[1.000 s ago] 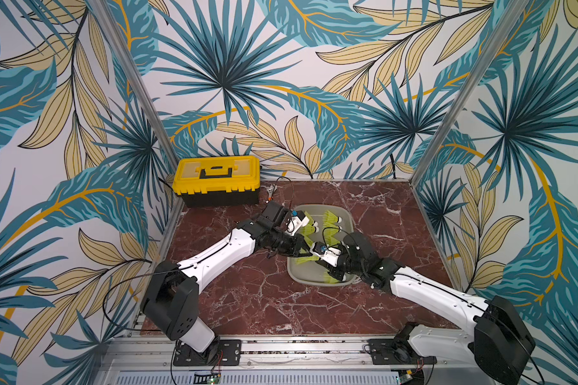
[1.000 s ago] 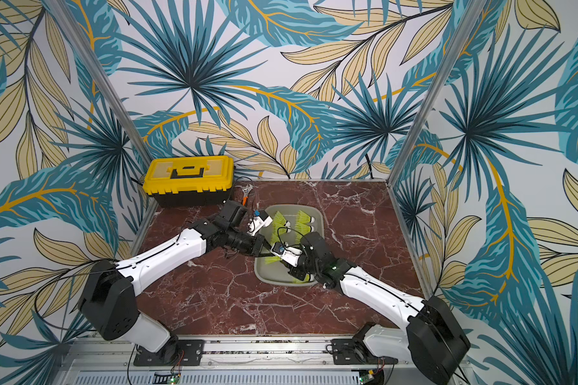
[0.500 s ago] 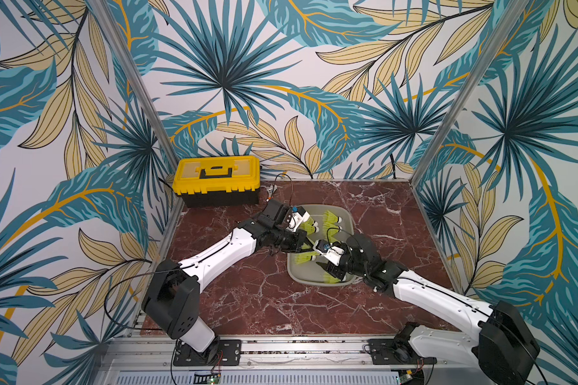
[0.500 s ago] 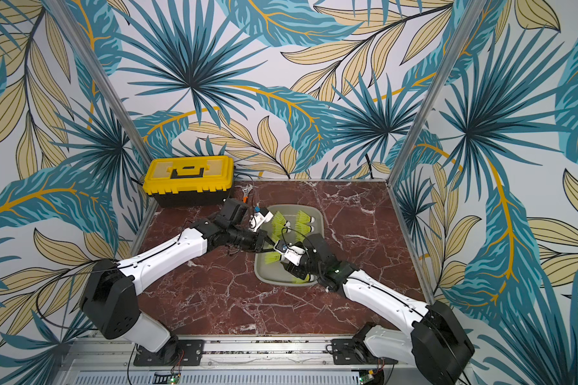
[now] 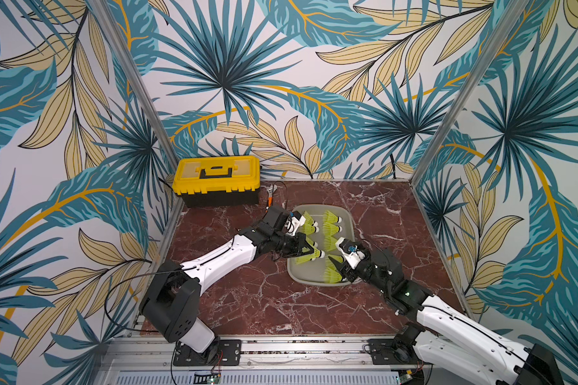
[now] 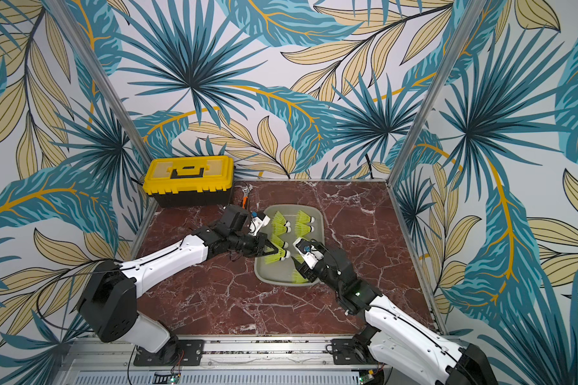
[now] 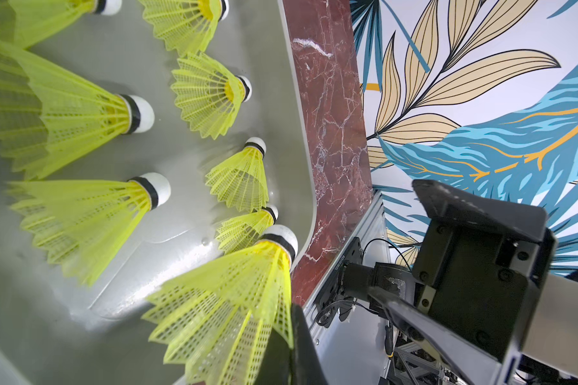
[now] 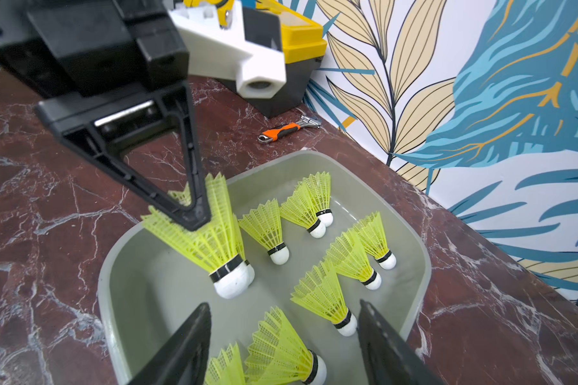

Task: Put the shuttlecocks into the storage box
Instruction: Place the shuttlecock in the storage box.

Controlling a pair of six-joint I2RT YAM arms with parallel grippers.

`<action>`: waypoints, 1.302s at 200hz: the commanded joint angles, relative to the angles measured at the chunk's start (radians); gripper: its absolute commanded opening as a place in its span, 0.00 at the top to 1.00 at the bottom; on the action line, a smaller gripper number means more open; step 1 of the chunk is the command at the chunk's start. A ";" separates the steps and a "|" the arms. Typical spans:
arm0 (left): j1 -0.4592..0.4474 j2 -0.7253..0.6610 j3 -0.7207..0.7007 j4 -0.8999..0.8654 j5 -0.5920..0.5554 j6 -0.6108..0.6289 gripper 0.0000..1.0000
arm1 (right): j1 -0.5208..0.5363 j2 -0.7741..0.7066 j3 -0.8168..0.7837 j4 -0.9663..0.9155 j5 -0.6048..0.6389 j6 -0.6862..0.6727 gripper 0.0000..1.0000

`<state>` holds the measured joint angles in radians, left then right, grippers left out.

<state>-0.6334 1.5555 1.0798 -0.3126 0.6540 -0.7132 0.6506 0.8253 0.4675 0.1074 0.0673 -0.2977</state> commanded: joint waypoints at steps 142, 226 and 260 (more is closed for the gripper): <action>-0.050 0.043 -0.109 0.044 -0.073 -0.028 1.00 | 0.002 -0.029 -0.035 0.009 0.049 0.053 0.30; -0.059 0.053 -0.105 -0.038 -0.128 -0.005 1.00 | 0.001 -0.022 -0.039 0.008 0.055 0.057 0.30; -0.061 0.066 -0.106 -0.029 -0.125 -0.006 1.00 | 0.001 -0.012 -0.040 0.009 0.054 0.060 0.30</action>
<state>-0.6876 1.5993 0.9993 -0.3336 0.5404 -0.7349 0.6506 0.8070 0.4511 0.1074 0.1093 -0.2539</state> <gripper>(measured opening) 0.043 0.705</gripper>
